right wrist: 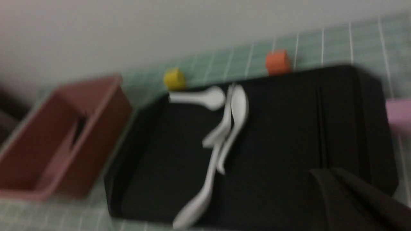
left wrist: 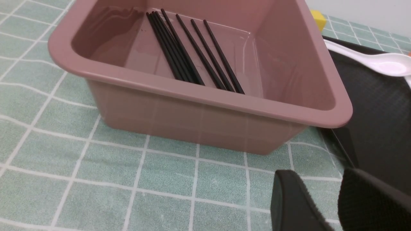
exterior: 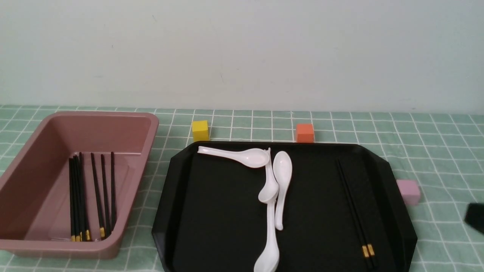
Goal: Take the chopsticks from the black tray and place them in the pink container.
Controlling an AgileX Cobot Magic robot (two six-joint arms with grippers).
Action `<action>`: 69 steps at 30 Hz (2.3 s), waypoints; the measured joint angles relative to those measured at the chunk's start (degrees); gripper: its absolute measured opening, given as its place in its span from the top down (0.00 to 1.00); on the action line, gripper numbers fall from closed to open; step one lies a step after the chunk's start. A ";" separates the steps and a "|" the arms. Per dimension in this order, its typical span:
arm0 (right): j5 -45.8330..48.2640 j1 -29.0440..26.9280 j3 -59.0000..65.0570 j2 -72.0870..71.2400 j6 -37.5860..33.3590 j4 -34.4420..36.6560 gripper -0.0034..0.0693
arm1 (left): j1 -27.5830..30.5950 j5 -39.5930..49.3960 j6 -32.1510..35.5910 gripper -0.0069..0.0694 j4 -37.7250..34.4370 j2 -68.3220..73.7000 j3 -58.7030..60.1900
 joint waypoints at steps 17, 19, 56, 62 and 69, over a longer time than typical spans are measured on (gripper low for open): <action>9.61 10.84 -26.49 59.98 -0.73 -10.56 0.53 | 0.00 0.00 0.00 0.60 0.00 0.00 0.00; 9.85 11.93 -28.70 61.80 3.54 -15.20 0.52 | 0.00 0.00 0.00 0.60 0.00 0.00 0.00; 14.42 14.91 -35.05 69.29 20.86 -29.79 0.76 | 0.00 0.00 -0.05 0.60 0.00 0.00 0.00; 19.40 14.98 -43.46 61.25 20.86 -23.40 0.76 | 0.00 0.00 -0.05 0.60 0.00 0.00 0.00; 13.58 23.75 -56.06 61.91 16.00 -10.41 0.76 | 0.00 0.00 -0.05 0.60 0.00 0.00 0.00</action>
